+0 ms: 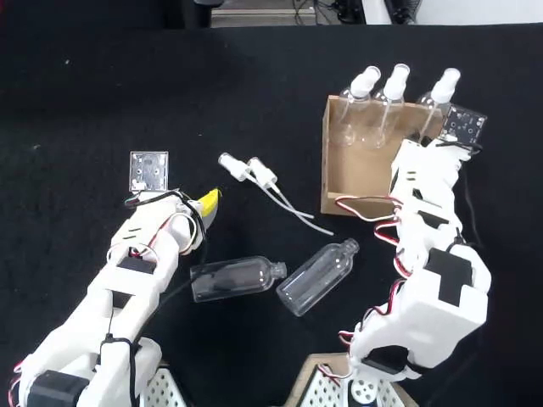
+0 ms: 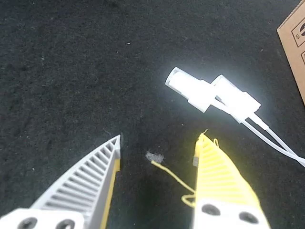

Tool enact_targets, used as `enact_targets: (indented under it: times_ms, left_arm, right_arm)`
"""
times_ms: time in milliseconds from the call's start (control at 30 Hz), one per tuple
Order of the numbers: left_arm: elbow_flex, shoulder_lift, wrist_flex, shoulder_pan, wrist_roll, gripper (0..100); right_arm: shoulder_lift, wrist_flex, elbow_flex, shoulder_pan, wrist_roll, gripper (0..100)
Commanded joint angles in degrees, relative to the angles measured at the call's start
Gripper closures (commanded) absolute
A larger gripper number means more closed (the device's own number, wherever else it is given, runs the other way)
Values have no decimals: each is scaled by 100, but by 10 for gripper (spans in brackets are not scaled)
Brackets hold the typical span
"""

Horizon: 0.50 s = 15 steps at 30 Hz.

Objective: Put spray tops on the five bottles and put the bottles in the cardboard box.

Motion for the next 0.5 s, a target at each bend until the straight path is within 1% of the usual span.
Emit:
enact_targets:
  times_ms: [0,267,467]
  left_arm:
    - [-22,-141,-79,66,-70,755]
    - [-22,-141,-79,66,-70,755]
    - [-22,-141,-79,66,-70,755]
  right_arm:
    - [-13,-158,-312,-105,-18,983]
    - [-233,-255,-31,-70,-9,983]
    - [-1103,-782,998,-70,0,983]
